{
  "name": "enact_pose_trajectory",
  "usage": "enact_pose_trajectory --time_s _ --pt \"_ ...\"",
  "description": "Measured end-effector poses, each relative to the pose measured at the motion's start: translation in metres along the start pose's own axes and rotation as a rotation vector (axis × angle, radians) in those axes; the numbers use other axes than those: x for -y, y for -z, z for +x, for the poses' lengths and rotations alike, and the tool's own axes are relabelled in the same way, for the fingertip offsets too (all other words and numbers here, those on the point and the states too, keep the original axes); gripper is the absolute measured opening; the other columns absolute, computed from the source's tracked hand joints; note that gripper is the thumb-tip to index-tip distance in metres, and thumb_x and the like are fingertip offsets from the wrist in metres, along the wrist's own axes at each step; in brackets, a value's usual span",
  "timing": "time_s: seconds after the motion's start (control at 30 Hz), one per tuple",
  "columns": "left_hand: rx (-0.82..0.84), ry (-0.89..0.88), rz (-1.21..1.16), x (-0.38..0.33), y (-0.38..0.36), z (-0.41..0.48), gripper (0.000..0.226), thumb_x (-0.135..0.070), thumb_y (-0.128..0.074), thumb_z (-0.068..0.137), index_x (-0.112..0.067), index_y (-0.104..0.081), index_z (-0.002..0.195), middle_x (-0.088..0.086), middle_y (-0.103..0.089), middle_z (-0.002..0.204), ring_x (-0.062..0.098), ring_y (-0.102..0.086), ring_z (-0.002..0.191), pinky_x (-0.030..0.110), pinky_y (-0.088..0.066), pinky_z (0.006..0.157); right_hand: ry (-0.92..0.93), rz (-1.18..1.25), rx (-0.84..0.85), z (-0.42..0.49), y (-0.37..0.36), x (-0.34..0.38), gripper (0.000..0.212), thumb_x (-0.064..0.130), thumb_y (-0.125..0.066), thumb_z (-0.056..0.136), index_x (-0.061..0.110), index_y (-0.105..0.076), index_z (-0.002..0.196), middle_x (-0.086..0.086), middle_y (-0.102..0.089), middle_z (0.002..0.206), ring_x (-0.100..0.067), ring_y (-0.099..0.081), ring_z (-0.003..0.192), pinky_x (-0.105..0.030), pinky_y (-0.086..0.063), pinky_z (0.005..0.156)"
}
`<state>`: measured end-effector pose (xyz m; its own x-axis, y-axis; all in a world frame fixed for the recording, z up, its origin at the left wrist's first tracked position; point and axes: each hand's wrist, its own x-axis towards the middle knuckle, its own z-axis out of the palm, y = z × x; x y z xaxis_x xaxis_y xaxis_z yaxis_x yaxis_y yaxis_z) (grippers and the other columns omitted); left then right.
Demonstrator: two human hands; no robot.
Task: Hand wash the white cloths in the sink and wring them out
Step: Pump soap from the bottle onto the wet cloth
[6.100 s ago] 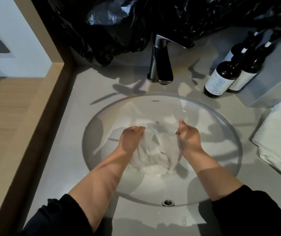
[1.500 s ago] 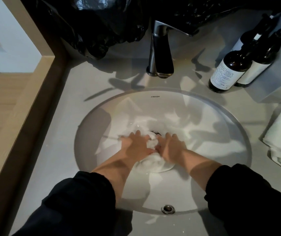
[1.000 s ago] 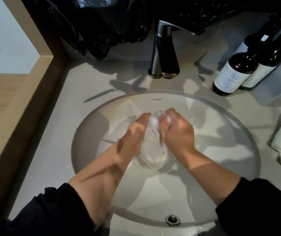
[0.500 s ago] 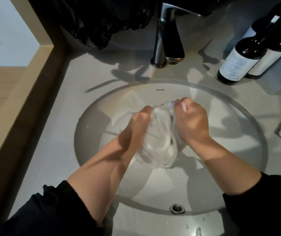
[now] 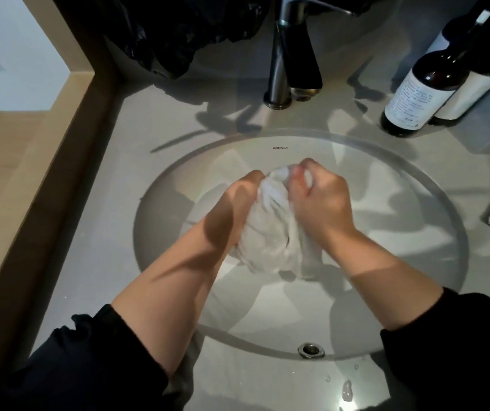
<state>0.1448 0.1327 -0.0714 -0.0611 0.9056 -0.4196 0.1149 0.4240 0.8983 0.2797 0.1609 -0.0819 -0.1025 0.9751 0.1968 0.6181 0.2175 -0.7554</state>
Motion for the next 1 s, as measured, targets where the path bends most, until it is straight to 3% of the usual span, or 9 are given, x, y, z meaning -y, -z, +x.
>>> enact_pose_trajectory --time_s 0.1,0.2,0.33,0.43,0.53,0.6,0.73,0.83,1.0 --pt "0.063 -0.139 0.349 -0.003 0.007 0.011 0.035 -0.041 -0.053 0.094 -0.011 -0.064 0.082 -0.002 -0.057 0.075 0.015 -0.053 0.072 0.024 -0.044 0.066 -0.138 -0.114 0.322 0.024 0.022 -0.027 0.044 0.034 -0.05 0.094 0.003 -0.047 0.063 -0.013 -0.043 0.058 -0.023 -0.041 0.059 -0.026 -0.029 0.052" --pt "0.266 -0.229 0.912 0.01 0.016 0.018 0.026 -0.04 -0.071 0.08 -0.024 -0.059 0.097 -0.005 -0.058 0.096 0.018 -0.057 0.093 0.026 -0.044 0.082 -0.223 -0.241 0.699 0.026 0.045 -0.043 0.04 0.039 -0.059 0.09 0.013 -0.05 0.061 0.001 -0.042 0.055 -0.015 -0.04 0.052 -0.026 -0.034 0.054" --pt "0.422 -0.144 1.19 0.029 0.019 0.025 0.093 -0.02 -0.074 0.069 -0.039 -0.025 0.145 0.0 -0.042 0.135 0.021 -0.043 0.121 0.037 -0.042 0.1 -0.259 -0.641 1.117 0.025 0.061 -0.044 0.033 0.038 -0.065 0.087 0.033 -0.06 0.118 0.009 -0.055 0.112 -0.015 -0.057 0.104 -0.03 -0.049 0.093" --pt "0.33 -0.016 1.422 0.039 0.017 0.034 0.115 -0.035 -0.079 0.065 -0.039 -0.002 0.15 0.004 -0.016 0.156 0.029 -0.02 0.141 0.052 -0.028 0.11 -0.243 -0.663 0.999 0.017 0.042 -0.044 0.062 0.048 -0.061 0.087 0.03 -0.039 0.142 0.0 -0.04 0.143 -0.022 -0.048 0.125 -0.029 -0.041 0.099" --pt "0.332 0.112 1.46 0.052 0.001 0.035 0.112 -0.056 -0.079 0.058 -0.028 -0.019 0.148 0.005 -0.036 0.143 0.031 -0.033 0.132 0.055 -0.034 0.105 -0.237 -0.49 0.919 0.002 0.004 -0.037 0.082 0.056 -0.069 0.077 0.023 -0.033 0.143 -0.003 -0.048 0.137 -0.024 -0.049 0.121 -0.033 -0.042 0.097" --pt "0.307 0.142 1.502 0.053 -0.009 0.033 0.093 -0.055 -0.077 0.061 -0.023 -0.034 0.137 0.002 -0.045 0.128 0.029 -0.039 0.124 0.055 -0.039 0.1 -0.073 -0.756 0.965 -0.009 -0.016 -0.04 0.083 0.052 -0.071 0.078 0.018 -0.031 0.142 -0.006 -0.046 0.131 -0.025 -0.047 0.12 -0.034 -0.042 0.096" --pt "0.269 0.12 1.495 0.047 -0.007 0.033 0.071 -0.038 -0.07 0.069 -0.027 -0.042 0.133 -0.003 -0.046 0.125 0.025 -0.035 0.127 0.056 -0.029 0.103 -0.058 -0.818 0.931 -0.002 -0.017 -0.051 0.008 0.021 -0.057 0.089 0.017 -0.053 0.094 0.0 -0.054 0.091 -0.024 -0.057 0.089 -0.024 -0.04 0.064" --pt "0.217 0.061 1.39 0.033 0.003 0.031 0.056 -0.038 -0.062 0.08 -0.03 -0.048 0.134 -0.006 -0.041 0.142 0.022 -0.026 0.139 0.05 -0.023 0.109 -0.165 -0.651 0.946 0.02 0.011 -0.055 0.015 0.014 -0.065 0.079 0.019 -0.054 0.069 0.002 -0.052 0.067 -0.021 -0.055 0.072 -0.021 -0.037 0.049" --pt "0.128 -0.216 0.681 0.01 0.003 0.017 0.013 -0.015 -0.074 0.076 -0.015 -0.066 0.086 -0.007 -0.061 0.079 0.006 -0.057 0.071 0.005 -0.041 0.059 -0.224 -0.581 0.962 0.03 0.041 -0.054 0.053 0.032 -0.085 0.065 0.021 -0.052 0.105 0.001 -0.05 0.108 -0.019 -0.055 0.099 -0.027 -0.051 0.076"
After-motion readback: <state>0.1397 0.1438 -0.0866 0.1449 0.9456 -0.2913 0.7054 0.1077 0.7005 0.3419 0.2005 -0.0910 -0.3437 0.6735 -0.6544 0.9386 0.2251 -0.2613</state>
